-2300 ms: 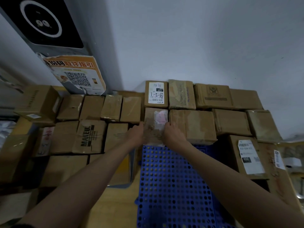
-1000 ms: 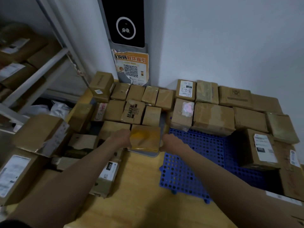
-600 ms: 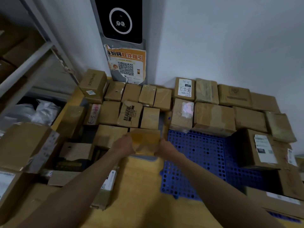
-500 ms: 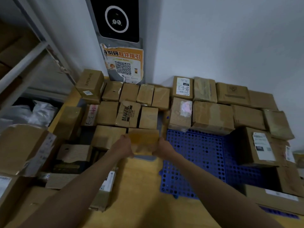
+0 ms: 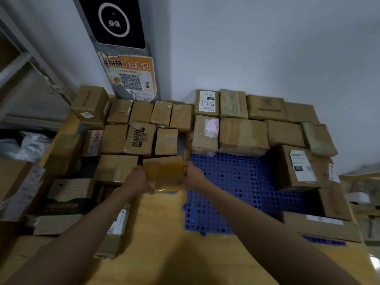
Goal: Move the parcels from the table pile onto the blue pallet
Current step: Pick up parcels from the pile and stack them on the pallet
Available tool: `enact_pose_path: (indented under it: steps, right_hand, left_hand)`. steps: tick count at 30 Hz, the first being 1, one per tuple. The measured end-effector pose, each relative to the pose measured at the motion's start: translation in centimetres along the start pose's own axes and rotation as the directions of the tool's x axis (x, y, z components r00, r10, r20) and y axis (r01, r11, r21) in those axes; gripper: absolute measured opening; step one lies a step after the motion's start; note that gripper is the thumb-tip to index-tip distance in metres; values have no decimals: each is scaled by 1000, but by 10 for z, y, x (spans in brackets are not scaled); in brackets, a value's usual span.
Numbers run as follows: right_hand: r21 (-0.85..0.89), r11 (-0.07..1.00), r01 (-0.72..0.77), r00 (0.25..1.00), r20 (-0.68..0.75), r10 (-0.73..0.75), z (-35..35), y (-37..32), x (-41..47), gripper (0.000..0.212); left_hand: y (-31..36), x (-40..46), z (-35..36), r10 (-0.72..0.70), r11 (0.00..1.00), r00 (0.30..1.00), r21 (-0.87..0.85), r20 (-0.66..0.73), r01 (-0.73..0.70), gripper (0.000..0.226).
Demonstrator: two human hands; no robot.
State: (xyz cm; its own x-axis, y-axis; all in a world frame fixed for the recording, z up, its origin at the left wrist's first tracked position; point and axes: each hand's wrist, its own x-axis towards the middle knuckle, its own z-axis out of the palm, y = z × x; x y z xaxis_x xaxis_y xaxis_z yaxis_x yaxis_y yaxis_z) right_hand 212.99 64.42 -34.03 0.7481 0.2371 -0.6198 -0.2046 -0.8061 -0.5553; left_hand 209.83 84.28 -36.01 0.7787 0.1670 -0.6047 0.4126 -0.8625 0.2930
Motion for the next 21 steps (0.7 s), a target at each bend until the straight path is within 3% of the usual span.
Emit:
enact_pose_path:
  steps: [6,12,17,21]
  right_hand:
    - [7,1000,24,1000,6,-24,-13,22,-21,70]
    - [-37,992,120,993,0,-120,-40,70,-44,61]
    - [-32,998,57,998,-1,-57,-66,118,-53,79]
    - [-2,1000,12,1000,-15,-12,-82,144,-51,82]
  left_hand:
    - [28,-19,3,-32,999,998,19,-47,33,93]
    - [80,-43,24,-29,998,996,60,-83,34,98]
    - [128,-53,50,24,998,996,57,-80,-20,100]
    - [157,-51,60,50,998,997,41,-54,-48,105]
